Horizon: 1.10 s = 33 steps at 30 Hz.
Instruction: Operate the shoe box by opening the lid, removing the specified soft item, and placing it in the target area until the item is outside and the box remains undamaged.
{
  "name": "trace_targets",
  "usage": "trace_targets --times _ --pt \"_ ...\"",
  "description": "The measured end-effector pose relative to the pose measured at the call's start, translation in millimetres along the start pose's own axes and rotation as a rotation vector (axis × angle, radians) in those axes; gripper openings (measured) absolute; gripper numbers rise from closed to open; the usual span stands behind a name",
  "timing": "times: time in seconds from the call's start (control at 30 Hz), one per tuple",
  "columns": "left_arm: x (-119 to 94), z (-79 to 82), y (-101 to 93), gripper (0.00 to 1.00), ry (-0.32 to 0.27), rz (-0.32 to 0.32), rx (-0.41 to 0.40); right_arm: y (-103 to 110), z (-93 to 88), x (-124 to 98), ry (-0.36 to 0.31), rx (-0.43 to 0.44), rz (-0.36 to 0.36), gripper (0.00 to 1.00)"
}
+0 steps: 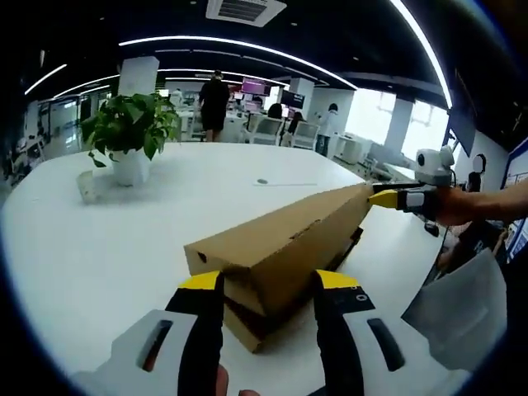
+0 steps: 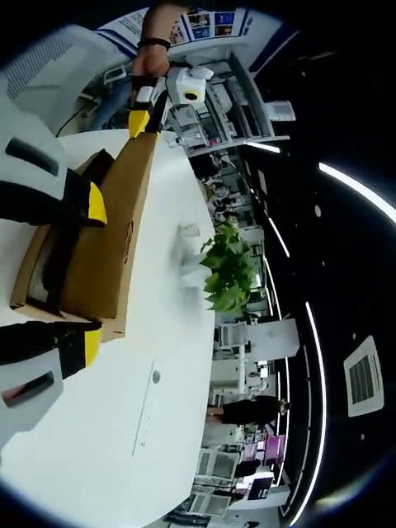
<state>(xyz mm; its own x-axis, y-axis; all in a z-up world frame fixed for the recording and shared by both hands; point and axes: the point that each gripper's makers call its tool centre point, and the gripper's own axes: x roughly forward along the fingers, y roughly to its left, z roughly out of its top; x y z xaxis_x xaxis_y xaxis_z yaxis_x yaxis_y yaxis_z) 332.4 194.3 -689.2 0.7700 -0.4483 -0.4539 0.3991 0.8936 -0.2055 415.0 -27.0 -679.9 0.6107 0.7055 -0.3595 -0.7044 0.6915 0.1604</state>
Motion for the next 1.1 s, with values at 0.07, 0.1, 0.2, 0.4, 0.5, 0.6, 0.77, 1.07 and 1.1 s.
trace_targets --times 0.07,0.1,0.2,0.4,0.5,0.6,0.77,1.07,1.1 --pt "0.1 2.3 0.5 0.44 -0.002 -0.001 0.010 -1.2 6.2 1.4 -0.006 -0.003 -0.001 0.42" --pt "-0.3 4.4 0.3 0.44 -0.006 -0.001 0.012 -1.7 8.5 1.9 -0.009 -0.005 -0.001 0.42" --pt "-0.6 9.2 2.5 0.43 -0.011 0.015 0.048 -3.7 17.2 3.4 -0.029 0.005 -0.001 0.42" --pt "-1.1 20.6 5.9 0.37 -0.021 0.034 0.076 -6.7 31.3 8.0 -0.059 0.017 -0.006 0.42" --pt "-2.4 26.9 7.1 0.34 -0.032 0.054 0.086 -6.6 40.7 10.3 -0.072 0.010 -0.011 0.41" --pt "-2.5 32.4 10.2 0.30 -0.037 0.085 0.108 -8.5 47.5 13.5 -0.075 -0.004 -0.013 0.41" --pt "-0.9 42.6 18.0 0.24 -0.055 0.158 0.136 -12.4 58.1 19.3 -0.087 0.012 -0.018 0.41" --pt "2.9 58.9 38.2 0.09 -0.075 0.284 0.166 -16.7 73.3 27.6 -0.091 -0.009 -0.025 0.40" --pt "3.3 60.2 39.5 0.08 -0.077 0.295 0.168 -18.1 75.4 29.0 -0.093 -0.008 -0.025 0.40"
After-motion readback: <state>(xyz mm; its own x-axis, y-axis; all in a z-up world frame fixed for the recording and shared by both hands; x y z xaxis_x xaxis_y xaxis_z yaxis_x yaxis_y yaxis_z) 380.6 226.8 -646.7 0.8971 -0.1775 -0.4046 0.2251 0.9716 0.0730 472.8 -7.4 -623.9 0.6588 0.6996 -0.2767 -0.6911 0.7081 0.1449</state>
